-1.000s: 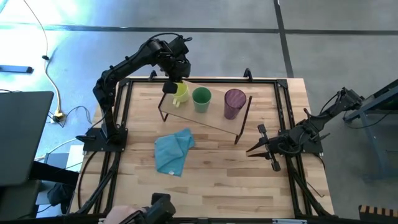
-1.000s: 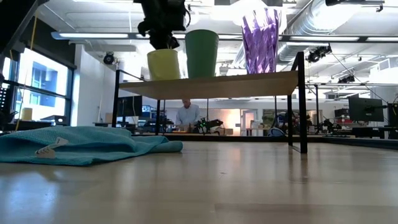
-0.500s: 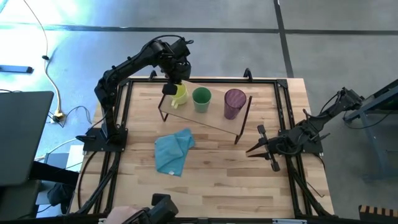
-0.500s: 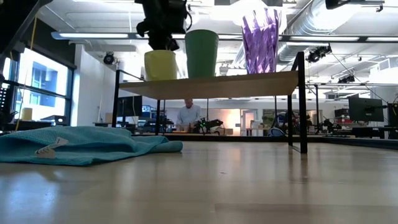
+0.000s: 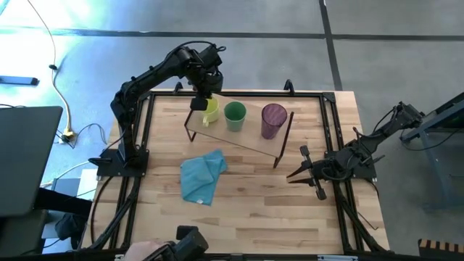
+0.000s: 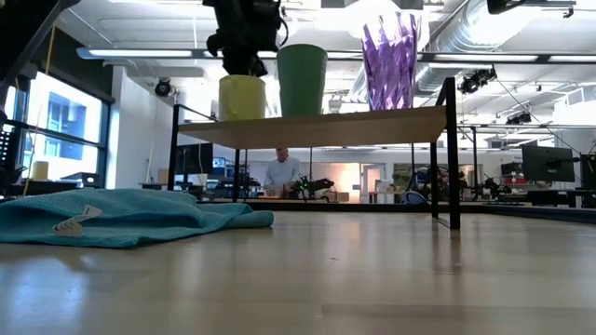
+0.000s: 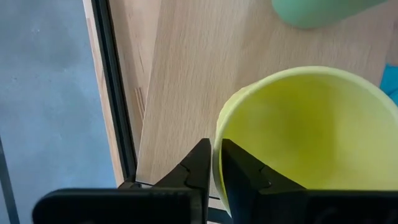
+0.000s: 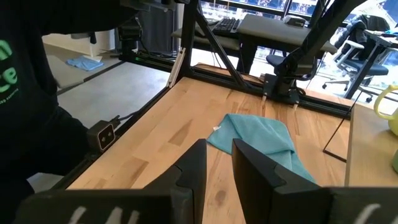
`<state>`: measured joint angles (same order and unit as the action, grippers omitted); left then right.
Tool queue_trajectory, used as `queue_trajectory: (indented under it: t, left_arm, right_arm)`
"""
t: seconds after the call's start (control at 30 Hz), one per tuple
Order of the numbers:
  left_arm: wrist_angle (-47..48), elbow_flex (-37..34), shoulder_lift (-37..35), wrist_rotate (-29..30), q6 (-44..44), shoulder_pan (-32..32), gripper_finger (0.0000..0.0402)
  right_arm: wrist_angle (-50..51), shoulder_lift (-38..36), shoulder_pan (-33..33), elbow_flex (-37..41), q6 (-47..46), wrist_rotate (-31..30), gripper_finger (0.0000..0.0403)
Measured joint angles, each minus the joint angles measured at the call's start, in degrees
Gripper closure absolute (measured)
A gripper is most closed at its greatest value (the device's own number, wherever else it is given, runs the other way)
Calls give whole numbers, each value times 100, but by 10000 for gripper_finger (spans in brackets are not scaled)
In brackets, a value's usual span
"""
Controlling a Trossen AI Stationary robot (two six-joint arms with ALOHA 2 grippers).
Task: Stack small to large cups/mugs on shelf
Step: Put the yellow mug on the shelf
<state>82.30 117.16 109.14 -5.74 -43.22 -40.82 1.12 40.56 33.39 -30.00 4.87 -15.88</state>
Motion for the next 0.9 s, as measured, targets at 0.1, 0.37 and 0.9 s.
queue_trajectory:
  t: [0.1, 0.37, 0.9]
  left_arm:
    - [-10, 0, 0, -3, 14, 0, 371]
    - [-75, 0, 0, -14, 15, 23, 369]
    - [-205, 0, -2, -131, -118, 151, 369]
  right_arm:
    - [0, 0, 0, 0, 1, 0, 336]
    - [4, 0, 0, 0, 1, 0, 336]
    - [149, 0, 0, 0, -207, 4, 336]
